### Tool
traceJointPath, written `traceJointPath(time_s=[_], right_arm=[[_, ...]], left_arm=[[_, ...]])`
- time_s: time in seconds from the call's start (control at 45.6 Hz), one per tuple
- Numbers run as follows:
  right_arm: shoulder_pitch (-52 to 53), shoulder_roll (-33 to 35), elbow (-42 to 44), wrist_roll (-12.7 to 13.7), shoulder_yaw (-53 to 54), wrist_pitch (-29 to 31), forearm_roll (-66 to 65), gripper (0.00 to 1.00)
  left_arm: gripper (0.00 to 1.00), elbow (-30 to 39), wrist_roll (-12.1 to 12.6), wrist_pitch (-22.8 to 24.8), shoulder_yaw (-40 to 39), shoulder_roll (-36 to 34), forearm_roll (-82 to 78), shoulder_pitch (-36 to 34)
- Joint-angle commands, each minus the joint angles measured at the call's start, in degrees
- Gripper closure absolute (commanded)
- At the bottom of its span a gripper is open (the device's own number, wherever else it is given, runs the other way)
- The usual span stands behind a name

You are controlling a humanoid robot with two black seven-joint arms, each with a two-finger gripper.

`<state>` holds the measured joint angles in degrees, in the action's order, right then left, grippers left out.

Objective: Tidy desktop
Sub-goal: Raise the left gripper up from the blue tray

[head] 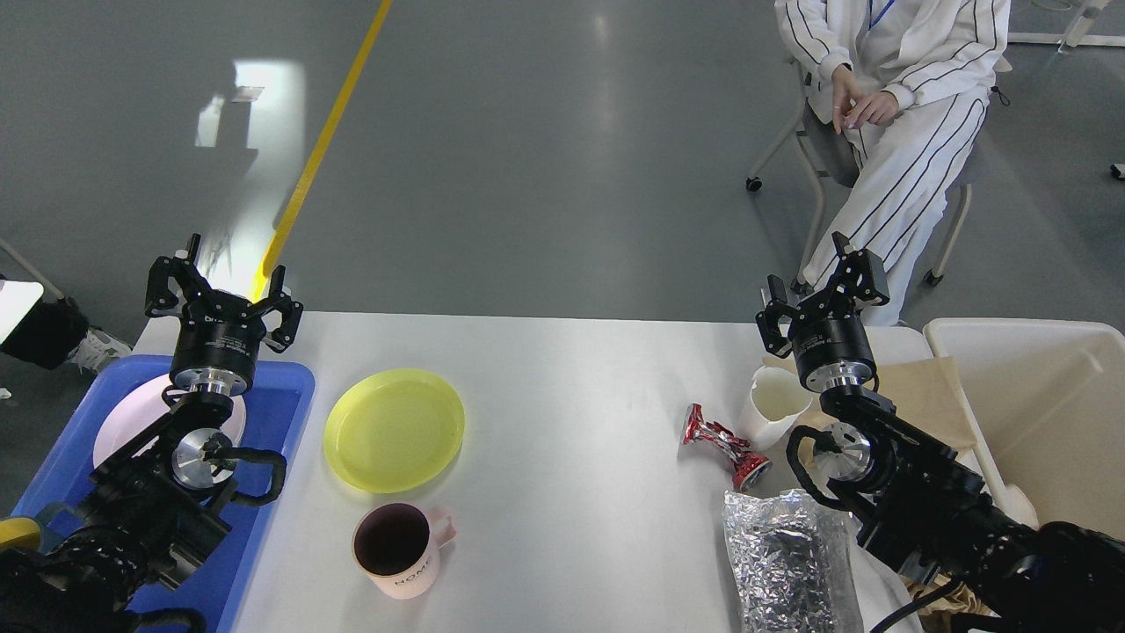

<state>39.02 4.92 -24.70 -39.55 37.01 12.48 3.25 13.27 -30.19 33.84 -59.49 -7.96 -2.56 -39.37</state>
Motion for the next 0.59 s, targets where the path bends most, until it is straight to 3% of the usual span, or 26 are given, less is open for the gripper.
traceJointPath(time_s=[0.0,0.57], right_arm=[[0.00,0.00,0.00,0.00,0.00,0.01,0.00,0.00],[0.00,0.00,0.00,0.00,0.00,0.01,0.00,0.00]], left_arm=[[0.00,0.00,-0.14,0.09,-0.45,0.22,0.10,0.08],[0.00,0.00,0.48,-1.49,1.30,0.40,-0.16,-0.97]])
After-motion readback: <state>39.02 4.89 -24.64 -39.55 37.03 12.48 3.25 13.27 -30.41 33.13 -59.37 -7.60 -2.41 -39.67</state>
